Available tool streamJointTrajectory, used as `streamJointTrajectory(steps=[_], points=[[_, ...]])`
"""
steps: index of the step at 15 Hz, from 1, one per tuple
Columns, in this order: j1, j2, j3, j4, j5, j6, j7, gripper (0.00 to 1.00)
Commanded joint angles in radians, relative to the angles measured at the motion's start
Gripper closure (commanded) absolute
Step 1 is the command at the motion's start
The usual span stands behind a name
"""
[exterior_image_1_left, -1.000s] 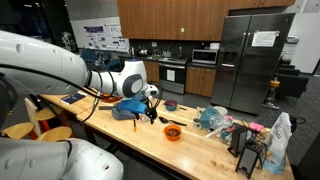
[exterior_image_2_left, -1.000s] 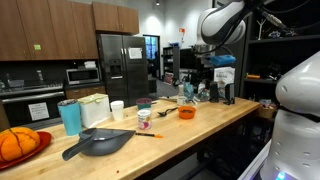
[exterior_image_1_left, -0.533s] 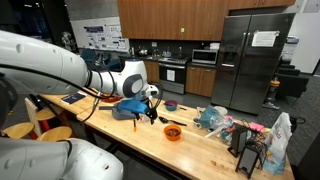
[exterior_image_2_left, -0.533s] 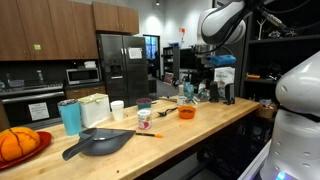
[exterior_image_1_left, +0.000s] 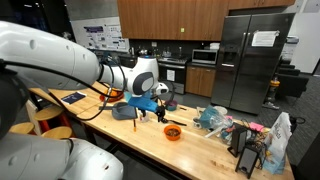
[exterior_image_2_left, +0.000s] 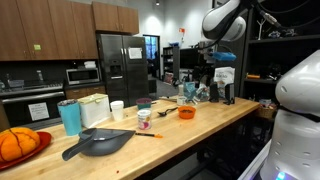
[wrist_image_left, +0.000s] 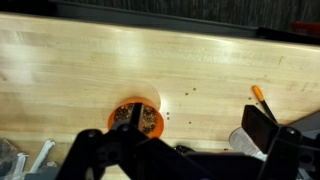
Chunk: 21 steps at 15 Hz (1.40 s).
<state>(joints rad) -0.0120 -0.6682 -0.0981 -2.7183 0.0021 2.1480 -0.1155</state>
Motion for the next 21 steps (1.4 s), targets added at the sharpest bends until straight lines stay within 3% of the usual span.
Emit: streamJointTrajectory(steps=[1,8,12,16,21], points=[[0.022,0.146,-0.046,0.156,0.041,-0.062,-0.083,0.00],[0.021,0.410,-0.019,0.455,0.142,-0.144,-0.063,0.00],[0.007,0.537,0.019,0.591,0.101,-0.098,-0.011,0.00],[0.003,0.630,0.051,0.655,-0.033,0.037,0.032,0.00],[0.008,0.658,0.067,0.632,-0.044,0.068,0.013,0.00]])
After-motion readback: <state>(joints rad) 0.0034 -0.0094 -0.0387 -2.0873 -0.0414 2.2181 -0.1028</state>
